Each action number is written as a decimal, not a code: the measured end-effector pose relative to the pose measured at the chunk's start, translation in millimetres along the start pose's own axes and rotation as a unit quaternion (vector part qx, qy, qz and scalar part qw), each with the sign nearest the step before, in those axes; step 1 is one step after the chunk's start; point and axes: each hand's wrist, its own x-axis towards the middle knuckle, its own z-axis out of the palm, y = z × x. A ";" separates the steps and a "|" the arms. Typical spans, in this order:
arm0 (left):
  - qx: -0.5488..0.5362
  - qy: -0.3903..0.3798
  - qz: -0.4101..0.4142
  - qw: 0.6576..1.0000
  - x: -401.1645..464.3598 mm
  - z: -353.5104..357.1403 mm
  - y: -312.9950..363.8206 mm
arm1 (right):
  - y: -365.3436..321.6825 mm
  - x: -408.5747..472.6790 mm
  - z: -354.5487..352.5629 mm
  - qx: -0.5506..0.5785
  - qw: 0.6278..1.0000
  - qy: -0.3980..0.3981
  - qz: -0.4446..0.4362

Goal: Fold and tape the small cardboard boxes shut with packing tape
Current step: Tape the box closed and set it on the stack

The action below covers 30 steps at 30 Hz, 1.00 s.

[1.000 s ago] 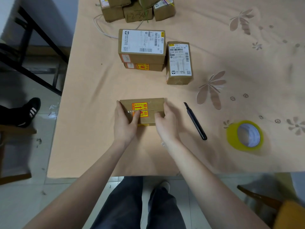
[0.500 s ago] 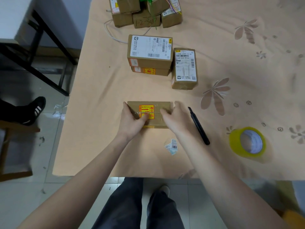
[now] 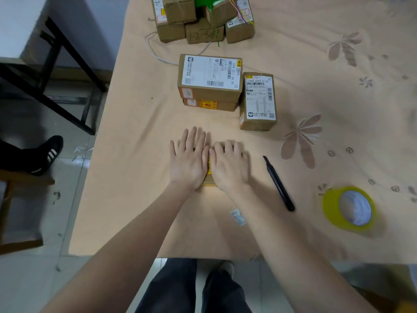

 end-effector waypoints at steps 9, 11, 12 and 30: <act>-0.111 0.018 -0.007 0.994 4.4 2.5 -5.0 | 2.1 2.8 6.7 -0.010 1.000 0.011 0.006; -0.129 0.028 0.003 0.991 4.4 1.7 -6.0 | 3.8 3.2 5.3 0.006 1.000 -0.002 0.007; -0.135 0.028 0.010 0.990 5.3 1.2 -7.0 | 5.0 4.2 4.8 0.024 1.000 -0.017 0.002; -0.365 -0.106 -0.200 0.903 -31.8 -51.4 -25.2 | 31.6 -37.1 -63.2 0.271 0.934 -0.176 0.151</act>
